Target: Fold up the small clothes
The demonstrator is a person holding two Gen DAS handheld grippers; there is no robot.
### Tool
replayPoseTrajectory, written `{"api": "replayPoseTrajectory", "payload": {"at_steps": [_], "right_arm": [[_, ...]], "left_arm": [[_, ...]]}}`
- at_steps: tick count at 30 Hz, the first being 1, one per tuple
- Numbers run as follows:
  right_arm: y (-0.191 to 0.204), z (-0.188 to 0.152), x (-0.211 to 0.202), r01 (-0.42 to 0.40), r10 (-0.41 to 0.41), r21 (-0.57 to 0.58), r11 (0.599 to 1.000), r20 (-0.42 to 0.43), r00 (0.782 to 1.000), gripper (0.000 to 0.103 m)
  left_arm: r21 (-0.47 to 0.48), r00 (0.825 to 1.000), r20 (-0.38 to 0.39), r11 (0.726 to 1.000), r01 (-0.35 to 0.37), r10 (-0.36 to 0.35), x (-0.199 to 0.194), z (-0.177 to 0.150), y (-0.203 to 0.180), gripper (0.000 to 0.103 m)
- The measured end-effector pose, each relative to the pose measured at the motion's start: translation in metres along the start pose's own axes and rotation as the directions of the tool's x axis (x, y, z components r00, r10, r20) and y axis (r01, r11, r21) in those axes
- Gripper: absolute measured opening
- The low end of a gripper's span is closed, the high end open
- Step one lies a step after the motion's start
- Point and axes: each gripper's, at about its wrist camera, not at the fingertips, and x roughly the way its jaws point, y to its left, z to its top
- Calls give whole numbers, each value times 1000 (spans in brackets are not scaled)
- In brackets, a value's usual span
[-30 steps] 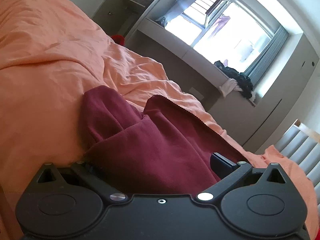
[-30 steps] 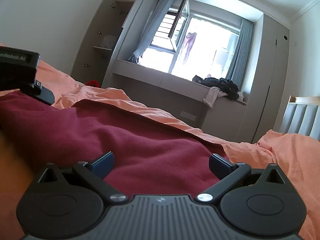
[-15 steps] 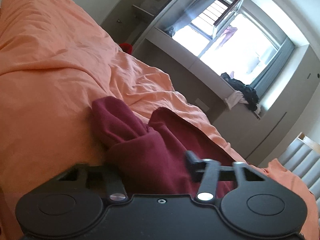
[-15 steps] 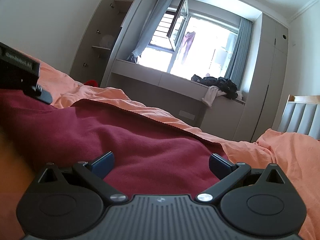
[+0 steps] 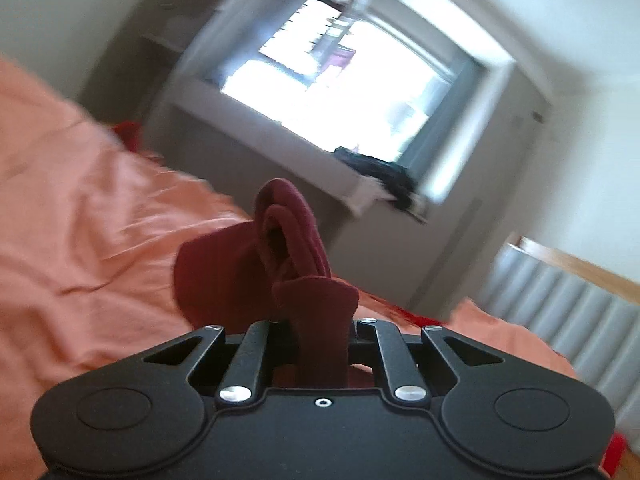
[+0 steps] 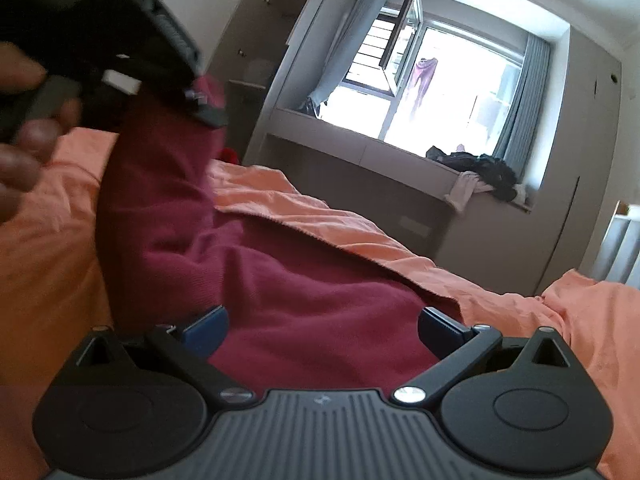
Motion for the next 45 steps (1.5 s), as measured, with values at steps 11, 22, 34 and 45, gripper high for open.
{"api": "replayPoseTrajectory", "payload": {"at_steps": [11,22,34,45], "right_arm": [[-115,-5,3,209,-183,173,962,-158,970,103],[-202,-42,-8,190,-76,512,838,-235,969,103],[-239,-76,-3,-67,199,891,448,-27,980,103],[-215,-47,29,-150,244,807,572,7,970,84]], "left_arm": [[212,965,-192,953,216,-177,37,-35,-101,12],[525,942,-311,804,279,-123,24,-138,-114,22],[635,948,-286,713,297,-139,-8,-146,-122,62],[701,953,-284,655,281,-105,-13,-152,-127,43]]}}
